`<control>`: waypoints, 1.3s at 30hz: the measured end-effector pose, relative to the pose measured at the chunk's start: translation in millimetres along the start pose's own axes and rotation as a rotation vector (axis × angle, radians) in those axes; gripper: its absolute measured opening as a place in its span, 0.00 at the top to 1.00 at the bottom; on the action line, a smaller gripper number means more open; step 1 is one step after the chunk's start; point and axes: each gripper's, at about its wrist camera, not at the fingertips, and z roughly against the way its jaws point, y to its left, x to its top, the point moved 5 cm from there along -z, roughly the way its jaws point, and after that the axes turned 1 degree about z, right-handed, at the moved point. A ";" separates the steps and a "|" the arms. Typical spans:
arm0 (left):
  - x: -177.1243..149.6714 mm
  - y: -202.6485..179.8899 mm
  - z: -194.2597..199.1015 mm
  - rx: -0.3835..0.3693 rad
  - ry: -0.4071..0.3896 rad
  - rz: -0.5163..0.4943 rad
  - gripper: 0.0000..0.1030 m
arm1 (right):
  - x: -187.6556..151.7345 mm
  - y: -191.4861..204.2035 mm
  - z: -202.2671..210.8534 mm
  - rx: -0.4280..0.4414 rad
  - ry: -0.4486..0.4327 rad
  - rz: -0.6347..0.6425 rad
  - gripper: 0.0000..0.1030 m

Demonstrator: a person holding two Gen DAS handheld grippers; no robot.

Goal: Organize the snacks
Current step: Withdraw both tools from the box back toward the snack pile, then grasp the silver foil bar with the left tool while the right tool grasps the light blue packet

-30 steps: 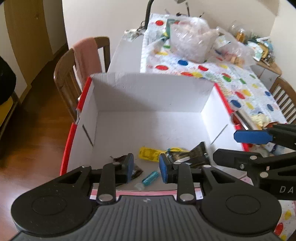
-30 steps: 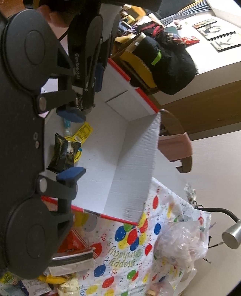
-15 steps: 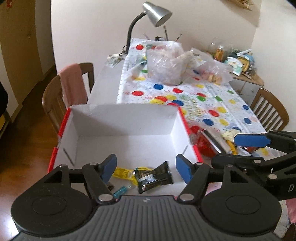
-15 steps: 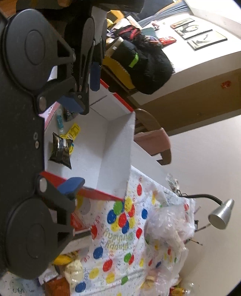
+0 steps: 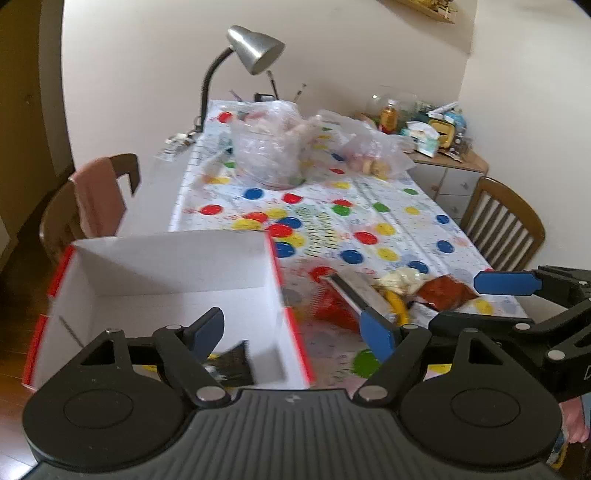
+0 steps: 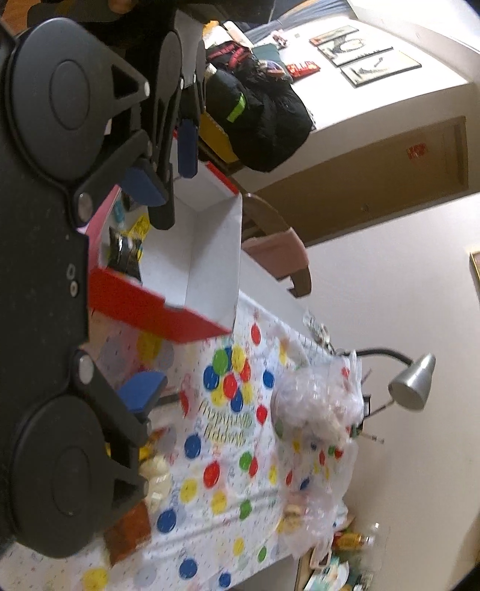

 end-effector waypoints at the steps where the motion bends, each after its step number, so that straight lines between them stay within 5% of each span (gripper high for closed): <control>1: -1.1 -6.2 -3.0 -0.009 0.004 0.003 0.21 | -2.0 -6.4 4.1 -0.012 -0.002 -0.003 0.01; 20: -21.9 -87.0 -70.7 -0.024 0.128 0.034 0.21 | -55.2 -136.6 50.4 -0.154 0.102 0.051 0.00; 39: 7.6 -79.5 -163.6 0.112 0.313 0.311 0.21 | -94.5 -221.9 -40.7 -0.141 0.312 -0.002 0.03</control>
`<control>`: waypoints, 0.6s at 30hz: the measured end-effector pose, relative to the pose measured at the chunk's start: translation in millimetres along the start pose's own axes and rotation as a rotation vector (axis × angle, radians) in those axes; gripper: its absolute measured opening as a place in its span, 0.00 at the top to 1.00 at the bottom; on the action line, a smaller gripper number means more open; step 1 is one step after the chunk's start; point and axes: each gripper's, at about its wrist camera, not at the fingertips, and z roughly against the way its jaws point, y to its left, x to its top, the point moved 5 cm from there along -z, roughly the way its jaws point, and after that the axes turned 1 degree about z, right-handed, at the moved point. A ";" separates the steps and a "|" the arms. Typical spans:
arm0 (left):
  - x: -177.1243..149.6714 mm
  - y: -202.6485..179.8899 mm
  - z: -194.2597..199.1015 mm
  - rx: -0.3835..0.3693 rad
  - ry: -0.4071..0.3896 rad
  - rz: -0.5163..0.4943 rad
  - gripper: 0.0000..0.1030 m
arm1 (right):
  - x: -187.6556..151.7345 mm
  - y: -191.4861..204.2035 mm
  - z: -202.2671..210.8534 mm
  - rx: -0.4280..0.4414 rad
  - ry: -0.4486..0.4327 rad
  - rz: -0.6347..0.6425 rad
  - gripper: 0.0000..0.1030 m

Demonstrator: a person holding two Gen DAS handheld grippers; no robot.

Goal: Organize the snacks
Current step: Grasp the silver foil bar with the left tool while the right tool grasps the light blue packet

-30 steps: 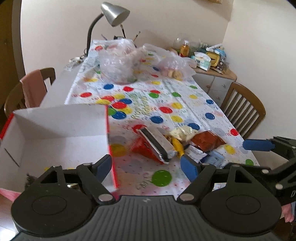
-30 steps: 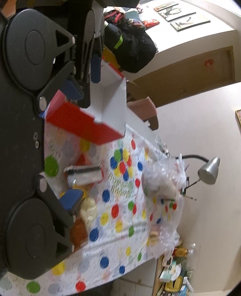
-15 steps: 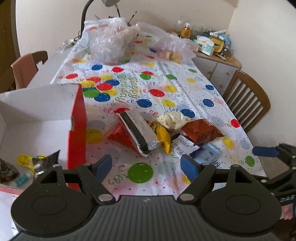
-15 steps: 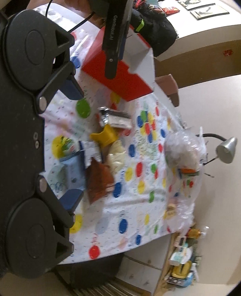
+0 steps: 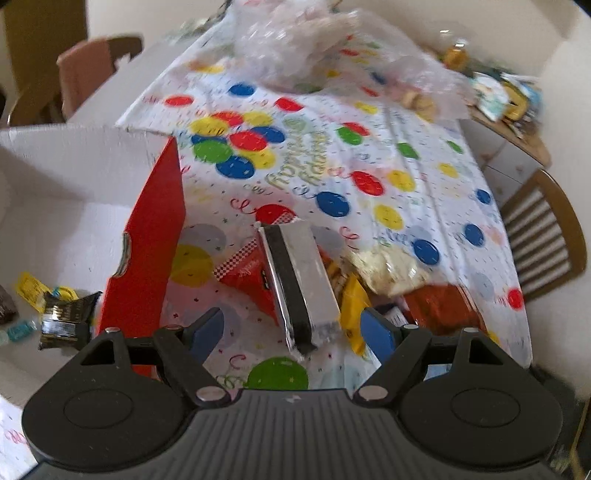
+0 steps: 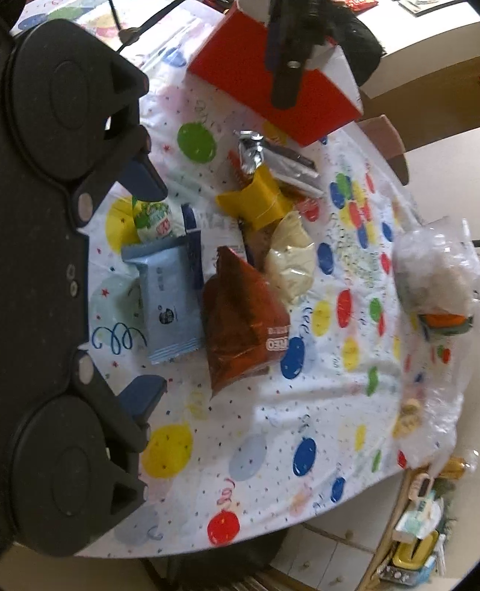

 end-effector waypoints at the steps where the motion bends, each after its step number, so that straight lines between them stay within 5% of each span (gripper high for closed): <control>1: 4.5 1.3 -5.9 0.007 0.017 0.023 0.21 | 0.5 -1.3 -4.1 0.005 0.009 0.001 0.03; 10: 28.4 4.3 -53.0 0.110 0.100 0.102 0.21 | 4.4 -5.5 -19.3 0.038 0.058 0.029 0.04; 18: 32.0 -5.6 -69.8 0.121 0.110 0.086 0.26 | 6.8 -7.3 -30.7 0.051 0.078 0.022 0.10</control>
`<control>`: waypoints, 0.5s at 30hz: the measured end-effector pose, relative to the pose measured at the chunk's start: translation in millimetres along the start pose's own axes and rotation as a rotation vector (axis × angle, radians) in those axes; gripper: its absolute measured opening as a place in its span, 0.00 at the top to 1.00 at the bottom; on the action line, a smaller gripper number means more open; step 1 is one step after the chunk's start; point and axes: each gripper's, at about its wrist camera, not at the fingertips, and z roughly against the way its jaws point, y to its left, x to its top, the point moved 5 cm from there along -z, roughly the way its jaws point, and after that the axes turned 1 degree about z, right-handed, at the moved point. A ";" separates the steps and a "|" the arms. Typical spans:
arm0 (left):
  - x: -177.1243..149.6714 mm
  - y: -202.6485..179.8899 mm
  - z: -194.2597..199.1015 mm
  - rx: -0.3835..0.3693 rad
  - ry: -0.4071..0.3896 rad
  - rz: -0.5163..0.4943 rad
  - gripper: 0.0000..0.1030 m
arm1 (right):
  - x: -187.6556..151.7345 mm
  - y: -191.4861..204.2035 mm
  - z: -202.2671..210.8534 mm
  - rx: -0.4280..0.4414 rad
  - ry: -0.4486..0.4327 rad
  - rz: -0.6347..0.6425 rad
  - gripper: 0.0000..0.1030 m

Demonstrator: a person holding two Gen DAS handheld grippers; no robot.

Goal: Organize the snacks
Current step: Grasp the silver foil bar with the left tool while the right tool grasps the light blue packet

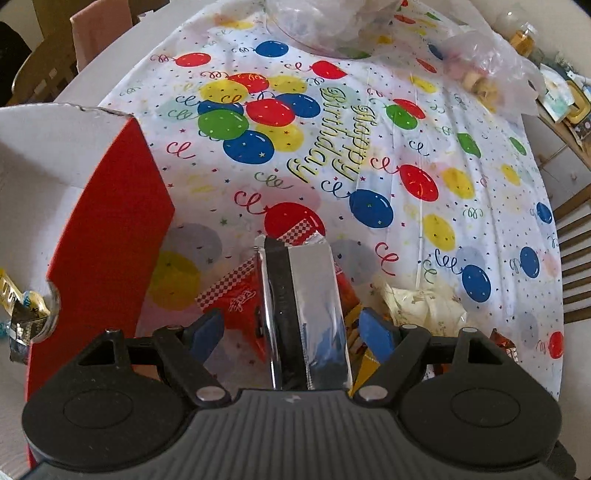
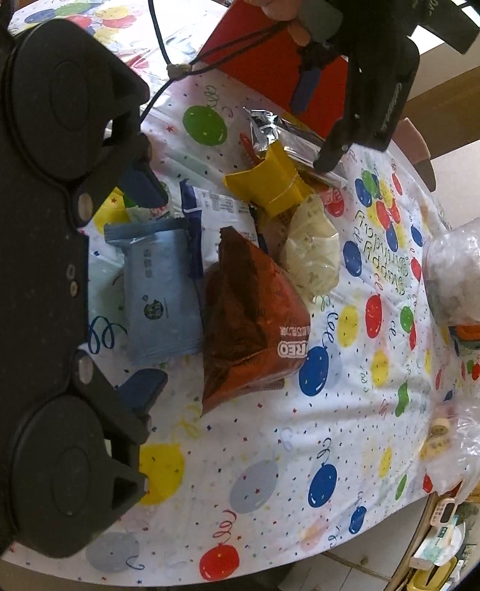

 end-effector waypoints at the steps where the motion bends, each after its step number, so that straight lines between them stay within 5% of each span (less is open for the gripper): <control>1: 0.0 -0.6 -2.1 -0.001 0.005 0.000 0.28 | 0.7 0.2 -1.2 -0.004 0.000 0.006 0.12; 12: 3.2 -3.2 -7.7 0.026 -0.006 -0.030 0.58 | -0.3 -0.3 -0.6 -0.004 -0.004 0.013 0.25; 15: 2.9 -0.9 -6.8 0.023 -0.013 -0.031 0.59 | 0.1 -1.4 0.8 -0.003 -0.009 0.008 0.32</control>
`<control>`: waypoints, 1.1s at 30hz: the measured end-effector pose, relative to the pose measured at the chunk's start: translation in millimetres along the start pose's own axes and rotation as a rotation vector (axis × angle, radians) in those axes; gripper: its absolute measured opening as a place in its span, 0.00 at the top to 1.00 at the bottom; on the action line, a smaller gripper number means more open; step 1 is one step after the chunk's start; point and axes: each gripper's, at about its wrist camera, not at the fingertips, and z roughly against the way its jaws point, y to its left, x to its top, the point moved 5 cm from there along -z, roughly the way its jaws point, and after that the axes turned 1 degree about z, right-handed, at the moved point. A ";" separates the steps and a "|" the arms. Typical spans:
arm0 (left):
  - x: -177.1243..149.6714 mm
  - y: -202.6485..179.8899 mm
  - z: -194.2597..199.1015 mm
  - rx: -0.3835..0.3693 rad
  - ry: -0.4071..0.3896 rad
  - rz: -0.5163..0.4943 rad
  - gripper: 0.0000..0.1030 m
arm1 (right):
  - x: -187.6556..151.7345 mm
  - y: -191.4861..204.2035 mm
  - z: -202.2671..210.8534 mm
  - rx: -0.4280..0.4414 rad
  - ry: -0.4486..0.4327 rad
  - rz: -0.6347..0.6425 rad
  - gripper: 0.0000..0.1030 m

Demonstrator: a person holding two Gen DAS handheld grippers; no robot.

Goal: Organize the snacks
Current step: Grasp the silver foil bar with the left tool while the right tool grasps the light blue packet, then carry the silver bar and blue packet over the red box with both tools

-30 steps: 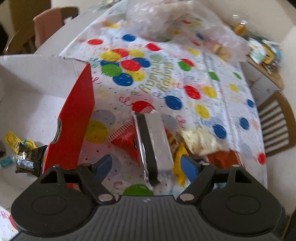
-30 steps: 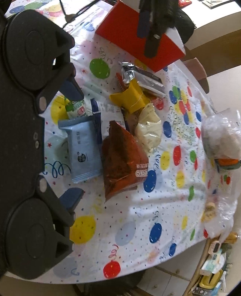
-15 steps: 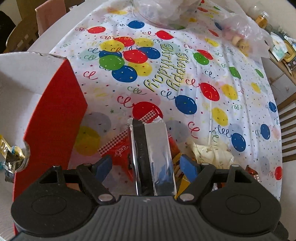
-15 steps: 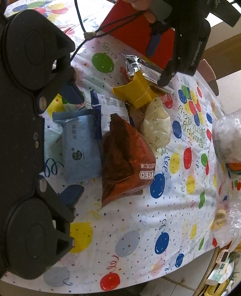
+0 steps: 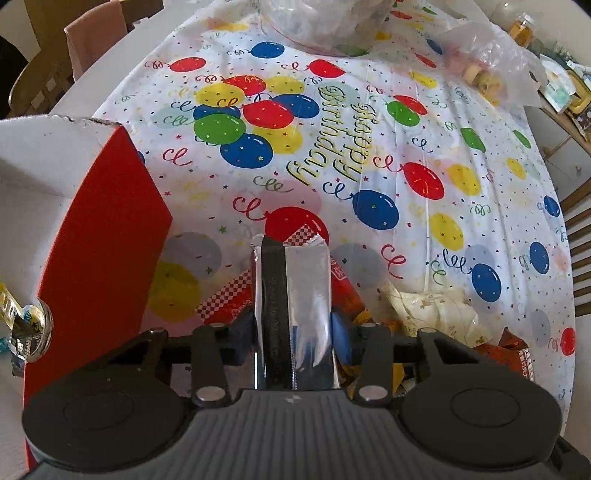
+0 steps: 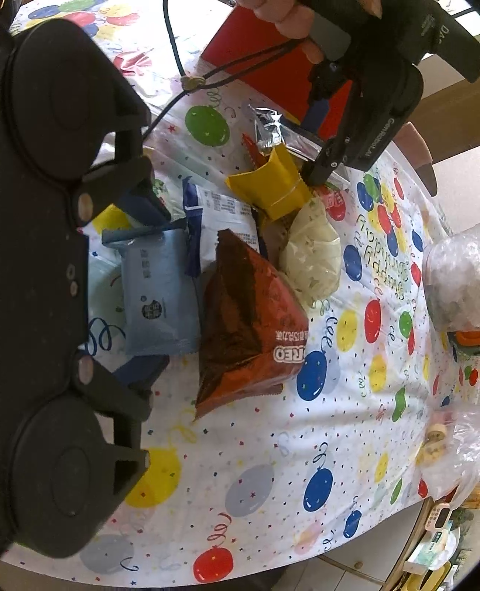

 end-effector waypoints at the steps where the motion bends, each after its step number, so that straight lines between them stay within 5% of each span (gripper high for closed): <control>1: -0.8 0.9 0.6 -0.001 -0.003 0.002 0.59 | 0.0 -0.1 0.5 0.002 -0.001 -0.004 0.34; 15: -20.2 12.3 24.1 -0.061 -0.025 -0.011 0.59 | -8.3 3.1 13.0 0.008 -0.026 -0.048 0.61; 26: -45.9 28.2 57.5 -0.133 -0.020 -0.042 0.59 | -29.6 6.9 46.4 -0.010 -0.067 -0.115 0.64; 29: -53.4 32.9 67.3 -0.149 -0.021 -0.058 0.59 | -37.0 9.4 54.0 -0.005 -0.074 -0.139 0.76; 33: -62.2 39.5 84.2 -0.181 -0.029 -0.078 0.59 | -44.7 14.3 60.1 -0.012 -0.085 -0.172 0.78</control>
